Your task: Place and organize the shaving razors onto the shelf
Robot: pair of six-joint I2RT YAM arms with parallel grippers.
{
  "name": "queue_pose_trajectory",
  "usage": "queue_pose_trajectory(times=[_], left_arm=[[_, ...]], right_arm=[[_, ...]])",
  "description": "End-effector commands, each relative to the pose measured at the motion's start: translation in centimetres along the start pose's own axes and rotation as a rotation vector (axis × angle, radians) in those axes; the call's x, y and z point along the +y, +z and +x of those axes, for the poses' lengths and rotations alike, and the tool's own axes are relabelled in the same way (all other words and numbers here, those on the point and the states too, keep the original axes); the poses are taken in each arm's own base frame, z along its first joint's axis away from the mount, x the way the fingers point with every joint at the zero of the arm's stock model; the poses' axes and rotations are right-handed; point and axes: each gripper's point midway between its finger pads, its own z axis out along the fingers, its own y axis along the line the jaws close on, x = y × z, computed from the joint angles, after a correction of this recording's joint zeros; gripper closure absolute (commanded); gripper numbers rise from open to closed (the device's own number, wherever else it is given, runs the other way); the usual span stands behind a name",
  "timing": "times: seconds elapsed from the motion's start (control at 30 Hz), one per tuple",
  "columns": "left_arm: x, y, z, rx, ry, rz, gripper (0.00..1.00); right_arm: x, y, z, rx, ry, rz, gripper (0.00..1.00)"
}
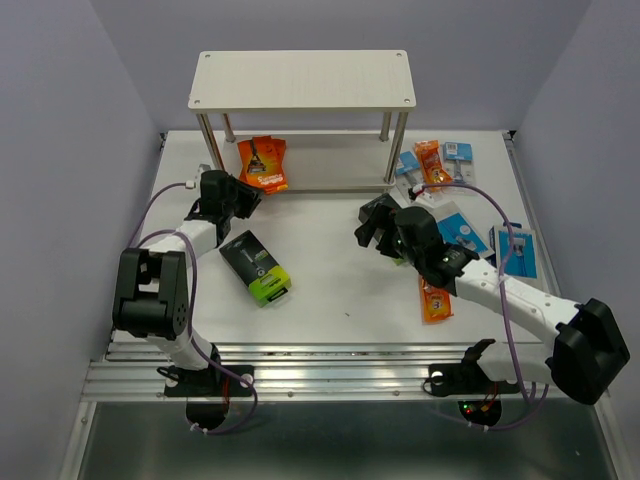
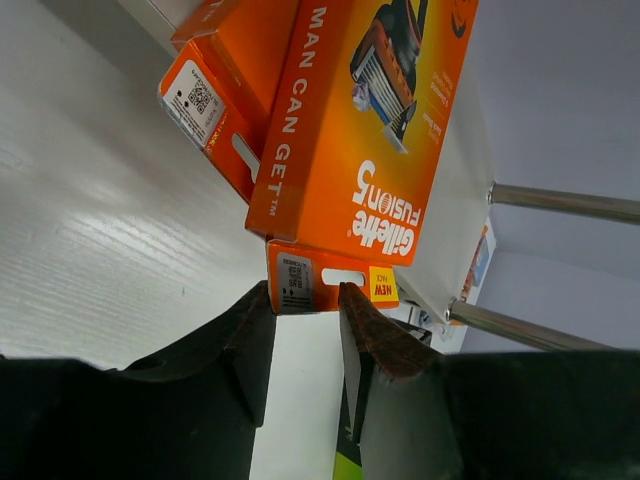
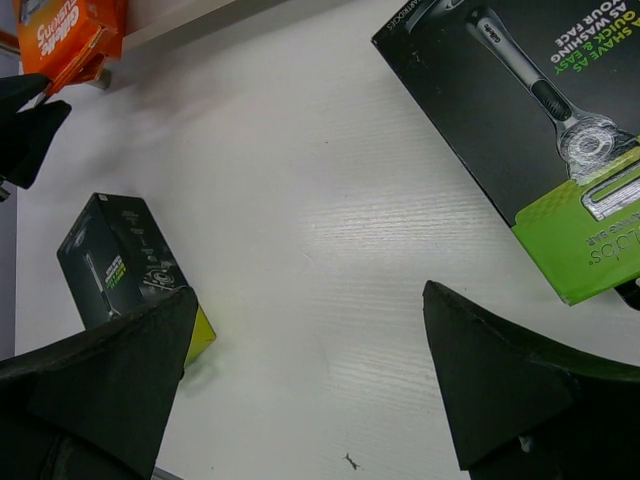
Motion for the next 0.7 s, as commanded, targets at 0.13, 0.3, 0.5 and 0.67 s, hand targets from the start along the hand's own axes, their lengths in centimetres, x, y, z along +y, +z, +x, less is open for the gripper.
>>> queue_pose_trajectory(times=[0.13, 0.3, 0.5, 0.67], left_arm=[[-2.5, 0.5, -1.6, -0.038, 0.008, 0.065, 0.67], [-2.9, 0.2, -1.7, -0.038, 0.008, 0.078, 0.86], [-3.4, -0.4, -2.1, -0.041, 0.014, 0.084, 0.99], [-3.5, -0.7, -2.7, -0.039, -0.013, 0.111, 1.00]], right_arm=[[2.1, 0.2, -2.7, -0.069, -0.001, -0.040, 0.00], [2.0, 0.4, -2.6, -0.066, -0.006, -0.036, 0.00], [2.1, 0.7, -2.6, -0.065, -0.009, -0.031, 0.00], [2.2, 0.9, -2.6, -0.059, -0.018, -0.031, 0.00]])
